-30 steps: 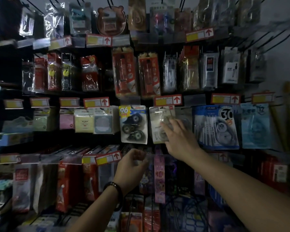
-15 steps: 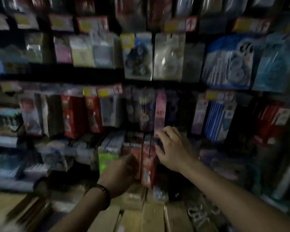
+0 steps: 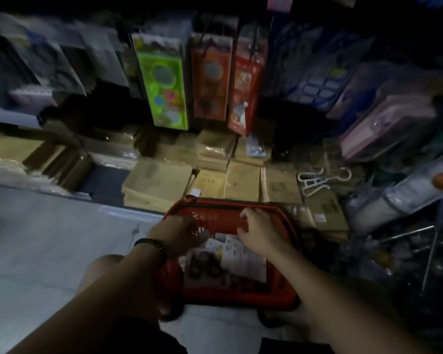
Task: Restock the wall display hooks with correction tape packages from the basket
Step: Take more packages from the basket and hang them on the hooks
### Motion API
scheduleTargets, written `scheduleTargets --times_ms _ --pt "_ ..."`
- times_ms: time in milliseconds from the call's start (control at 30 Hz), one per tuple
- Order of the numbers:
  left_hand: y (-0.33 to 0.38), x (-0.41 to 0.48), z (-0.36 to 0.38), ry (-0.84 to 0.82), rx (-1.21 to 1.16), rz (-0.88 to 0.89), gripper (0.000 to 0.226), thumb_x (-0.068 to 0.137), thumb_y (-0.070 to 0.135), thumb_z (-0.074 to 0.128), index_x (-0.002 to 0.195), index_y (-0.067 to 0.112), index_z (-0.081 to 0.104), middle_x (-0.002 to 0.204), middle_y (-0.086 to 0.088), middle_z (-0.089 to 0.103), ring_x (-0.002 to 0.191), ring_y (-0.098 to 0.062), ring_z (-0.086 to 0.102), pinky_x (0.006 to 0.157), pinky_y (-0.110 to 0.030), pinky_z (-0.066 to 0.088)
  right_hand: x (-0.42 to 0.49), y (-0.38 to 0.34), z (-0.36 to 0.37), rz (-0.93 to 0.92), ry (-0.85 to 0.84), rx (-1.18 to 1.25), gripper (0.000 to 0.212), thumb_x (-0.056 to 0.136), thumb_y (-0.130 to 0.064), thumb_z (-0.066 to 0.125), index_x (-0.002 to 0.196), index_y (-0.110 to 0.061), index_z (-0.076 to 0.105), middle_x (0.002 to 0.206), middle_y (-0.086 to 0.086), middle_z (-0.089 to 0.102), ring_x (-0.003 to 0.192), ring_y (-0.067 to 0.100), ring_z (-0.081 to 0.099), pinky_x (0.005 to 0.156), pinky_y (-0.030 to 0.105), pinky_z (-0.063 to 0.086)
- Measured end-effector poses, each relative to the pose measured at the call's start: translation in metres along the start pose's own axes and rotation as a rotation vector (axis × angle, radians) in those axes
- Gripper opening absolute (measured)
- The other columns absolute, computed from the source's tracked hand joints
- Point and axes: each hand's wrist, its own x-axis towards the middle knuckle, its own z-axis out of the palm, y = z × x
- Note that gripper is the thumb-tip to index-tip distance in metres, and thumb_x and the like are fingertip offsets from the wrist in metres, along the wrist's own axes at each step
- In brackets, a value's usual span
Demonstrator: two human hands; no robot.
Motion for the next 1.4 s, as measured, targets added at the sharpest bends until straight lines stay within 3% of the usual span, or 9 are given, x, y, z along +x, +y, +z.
scheduleTargets --times_ms 100,267,433,533,633,867,1000,1133,1400 --pt "-0.014 0.03 0.032 -0.078 -0.061 -0.034 0.041 0.098 0.062 0.054 0.109 0.025 0.069 0.112 -0.004 0.074 0.106 -0.028 0.07 0.086 -0.038 0.056 0.015 0.029 0.071 0.114 -0.153 0.006 0.04 0.091 -0.029 0.071 0.129 -0.018 0.061 0.132 0.008 0.062 0.122 0.03 0.06 0.095 0.036 0.052" --pt "-0.016 0.06 0.066 -0.267 -0.072 -0.026 0.073 0.094 0.05 0.051 0.162 0.038 0.031 0.144 -0.005 0.064 0.127 -0.029 0.063 0.105 -0.037 0.051 0.041 0.073 0.16 0.239 -0.423 0.023 0.061 0.103 -0.032 0.062 0.157 -0.014 0.041 0.159 0.016 0.043 0.145 0.035 0.043 0.116 0.04 0.038" --pt "-0.013 0.079 0.076 -0.333 -0.052 0.014 0.062 0.106 0.033 0.052 0.164 0.026 0.03 0.165 -0.005 0.041 0.133 -0.03 0.058 0.109 -0.037 0.045 0.076 0.096 0.213 0.169 -0.438 -0.093 0.081 0.096 -0.046 0.062 0.163 -0.035 0.018 0.17 0.013 0.018 0.147 0.041 0.037 0.114 0.054 0.042" --pt "-0.019 0.09 0.08 -0.348 -0.042 0.014 0.075 0.105 0.036 0.053 0.167 0.029 0.013 0.159 -0.007 0.05 0.129 -0.029 0.063 0.113 -0.043 0.048 0.09 0.083 0.213 0.1 -0.437 -0.262 0.08 0.098 -0.042 0.058 0.161 -0.051 0.01 0.17 0.013 0.005 0.144 0.045 0.036 0.114 0.055 0.04" --pt "-0.016 0.092 0.078 -0.398 -0.073 0.046 0.066 0.105 0.038 0.057 0.164 0.033 0.028 0.163 0.006 0.044 0.143 -0.019 0.05 0.118 -0.04 0.042 0.102 0.083 0.221 -0.022 -0.448 -0.403 0.074 0.099 -0.033 0.057 0.16 -0.047 0.017 0.168 0.022 -0.001 0.139 0.049 0.038 0.11 0.057 0.042" --pt "-0.019 0.096 0.085 -0.45 -0.016 0.055 0.038 0.107 0.04 0.054 0.145 0.042 0.051 0.164 0.007 0.039 0.143 -0.02 0.049 0.114 -0.04 0.047 0.093 0.113 0.241 0.079 -0.197 -0.364 0.048 0.096 -0.055 0.038 0.127 -0.025 0.059 0.146 0.021 0.046 0.121 0.045 0.052 0.101 0.054 0.046" --pt "-0.018 0.099 0.091 -0.444 0.001 0.073 0.039 0.106 0.042 0.055 0.145 0.039 0.052 0.165 0.006 0.037 0.139 -0.019 0.052 0.111 -0.037 0.048 0.083 0.137 0.245 0.221 -0.112 -0.27 0.06 0.095 -0.033 0.053 0.151 -0.015 0.04 0.163 0.024 0.028 0.147 0.045 0.037 0.11 0.055 0.047" --pt "-0.017 0.099 0.092 -0.472 -0.004 0.088 0.039 0.106 0.041 0.054 0.145 0.039 0.051 0.165 0.004 0.037 0.143 -0.021 0.049 0.116 -0.04 0.046 0.073 0.162 0.261 0.367 -0.12 -0.148 0.093 0.084 -0.035 0.074 0.161 -0.036 0.022 0.161 0.012 0.028 0.141 0.039 0.049 0.105 0.053 0.052" --pt "-0.002 0.098 0.078 -0.518 0.005 0.058 0.037 0.108 0.034 0.054 0.145 0.032 0.055 0.164 0.002 0.041 0.15 -0.022 0.039 0.119 -0.036 0.035 0.061 0.125 0.192 0.417 -0.077 -0.029 0.068 0.101 -0.012 0.045 0.158 -0.04 0.022 0.139 0.023 0.05 0.112 0.047 0.063 0.092 0.048 0.051"
